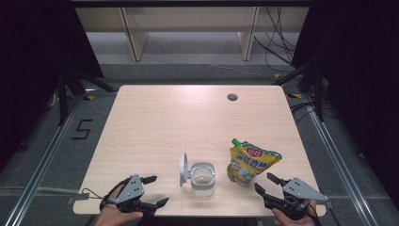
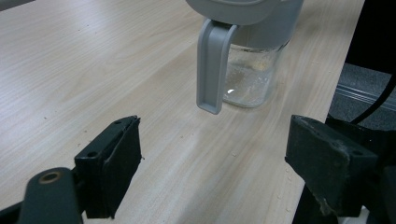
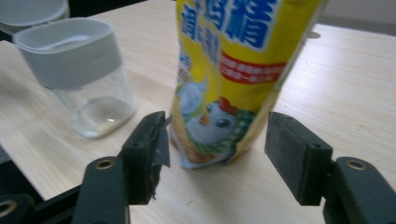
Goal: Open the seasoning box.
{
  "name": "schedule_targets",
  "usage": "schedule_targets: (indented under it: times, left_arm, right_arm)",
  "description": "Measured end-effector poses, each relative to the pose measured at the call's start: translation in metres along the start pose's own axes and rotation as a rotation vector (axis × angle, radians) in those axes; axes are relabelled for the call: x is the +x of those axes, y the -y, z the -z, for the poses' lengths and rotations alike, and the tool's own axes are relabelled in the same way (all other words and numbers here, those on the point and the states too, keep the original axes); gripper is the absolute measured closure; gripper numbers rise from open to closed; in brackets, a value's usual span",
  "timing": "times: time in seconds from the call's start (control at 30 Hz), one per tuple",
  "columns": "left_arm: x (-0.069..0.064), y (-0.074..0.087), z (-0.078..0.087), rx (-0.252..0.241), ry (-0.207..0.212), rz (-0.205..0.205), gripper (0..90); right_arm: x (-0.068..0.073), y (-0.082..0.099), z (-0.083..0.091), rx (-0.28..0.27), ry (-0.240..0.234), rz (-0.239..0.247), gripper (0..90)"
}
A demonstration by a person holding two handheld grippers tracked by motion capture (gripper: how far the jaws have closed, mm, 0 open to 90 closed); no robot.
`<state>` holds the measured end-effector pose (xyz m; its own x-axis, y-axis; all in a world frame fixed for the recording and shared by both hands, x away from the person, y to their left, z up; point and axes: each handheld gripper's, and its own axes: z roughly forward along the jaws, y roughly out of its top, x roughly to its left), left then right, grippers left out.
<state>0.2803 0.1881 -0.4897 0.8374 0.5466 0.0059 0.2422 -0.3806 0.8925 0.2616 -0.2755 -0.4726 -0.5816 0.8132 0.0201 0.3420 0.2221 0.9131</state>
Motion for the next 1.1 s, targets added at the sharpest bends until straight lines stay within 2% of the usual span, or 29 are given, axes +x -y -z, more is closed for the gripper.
schedule_targets:
  times: [0.1,0.17,0.23,0.27,0.3,0.33,0.37,0.4,0.43,0.47,0.5,0.53,0.57,0.6,0.63,0.67,0.7,0.77,0.8,0.83,0.9,0.93,0.97,1.03,1.07,1.1]
  left_arm:
    - [0.000,0.001,-0.001,0.009,-0.007,0.010,16.9]
    - [0.001,0.001,0.000,0.020,-0.004,-0.005,16.5]
    - [0.000,0.001,-0.001,0.017,-0.004,0.030,16.2]
    - [0.000,0.001,-0.001,0.016,-0.003,0.030,16.0]
    - [0.000,0.001,-0.001,0.018,-0.003,0.032,15.8]
    - [0.002,0.001,-0.001,0.025,-0.005,0.008,15.6]
    - [0.001,0.001,-0.001,0.022,-0.008,0.033,15.4]
    - [0.001,0.001,-0.001,0.023,-0.006,0.035,15.3]
    - [0.003,0.000,-0.002,0.022,-0.001,0.013,15.2]
    - [0.004,0.000,-0.002,0.025,0.003,0.011,15.1]
    - [0.002,0.000,-0.002,0.024,0.003,0.048,15.1]
    - [0.002,0.000,-0.003,0.027,-0.001,0.048,15.1]
    - [0.001,0.000,-0.003,0.019,0.000,0.056,15.1]
    - [0.001,0.000,-0.003,0.019,0.000,0.056,15.1]
    - [0.003,-0.001,-0.002,0.032,-0.003,0.028,15.1]
    - [0.003,0.000,-0.002,0.037,-0.005,0.036,15.1]
    - [0.002,0.000,-0.003,0.025,-0.002,0.039,15.1]
    - [0.002,0.000,-0.003,0.032,-0.009,0.039,15.1]
    - [0.003,0.000,-0.002,0.039,-0.010,0.027,15.1]
    - [0.002,0.000,-0.003,0.033,-0.007,0.035,15.1]
    - [0.001,0.000,-0.003,0.033,-0.006,0.042,15.1]
    - [0.003,-0.001,-0.003,0.032,0.004,0.014,15.1]
    - [0.003,-0.001,-0.003,0.032,0.004,0.014,15.1]
    - [0.004,-0.001,-0.004,0.033,0.008,0.015,15.1]
    - [0.003,-0.001,-0.004,0.034,0.007,0.029,15.1]
    - [0.002,0.000,-0.004,0.030,0.004,0.042,15.1]
  right_arm:
    - [-0.004,0.002,-0.004,-0.003,0.002,-0.023,33.3]
    - [-0.007,0.003,-0.006,-0.008,0.011,-0.017,31.7]
    - [-0.010,0.004,-0.010,-0.005,0.015,-0.026,27.0]
    - [-0.011,0.004,-0.012,-0.002,0.002,-0.032,25.6]
    - [-0.013,0.004,-0.014,0.003,0.011,-0.018,23.8]
    - [-0.014,0.005,-0.016,-0.001,0.014,-0.031,19.9]
    - [-0.016,0.005,-0.019,-0.002,0.011,-0.018,17.4]
    - [-0.016,0.005,-0.020,0.002,0.017,-0.037,16.5]
    - [-0.016,0.005,-0.021,-0.006,0.005,-0.041,16.3]
    - [-0.018,0.005,-0.023,-0.008,-0.012,-0.008,16.0]
    - [-0.018,0.005,-0.024,-0.013,-0.023,-0.019,15.8]
    - [-0.019,0.005,-0.025,-0.017,-0.017,-0.003,15.8]
    - [-0.020,0.005,-0.027,-0.016,-0.027,-0.009,15.8]
    - [-0.020,0.005,-0.027,-0.016,-0.027,-0.009,15.8]
    - [-0.020,0.005,-0.029,-0.018,-0.030,0.005,15.8]
    - [-0.020,0.005,-0.032,-0.021,-0.036,0.000,15.8]
    - [-0.022,0.005,-0.035,-0.030,-0.043,0.016,15.8]
    - [-0.022,0.005,-0.037,-0.023,-0.059,-0.019,15.8]
    - [-0.025,0.005,-0.040,-0.036,-0.055,0.017,15.8]
    - [-0.024,0.005,-0.040,-0.030,-0.053,-0.007,15.9]
    - [-0.026,0.005,-0.043,-0.037,-0.057,0.006,16.1]
    - [-0.027,0.005,-0.046,-0.043,-0.061,-0.007,16.4]
    - [-0.027,0.005,-0.046,-0.043,-0.061,-0.007,16.4]
    - [-0.027,0.006,-0.048,-0.042,-0.070,-0.032,16.5]
    - [-0.030,0.005,-0.051,-0.061,-0.066,0.008,16.8]
    - [-0.029,0.006,-0.052,-0.058,-0.069,-0.010,16.8]
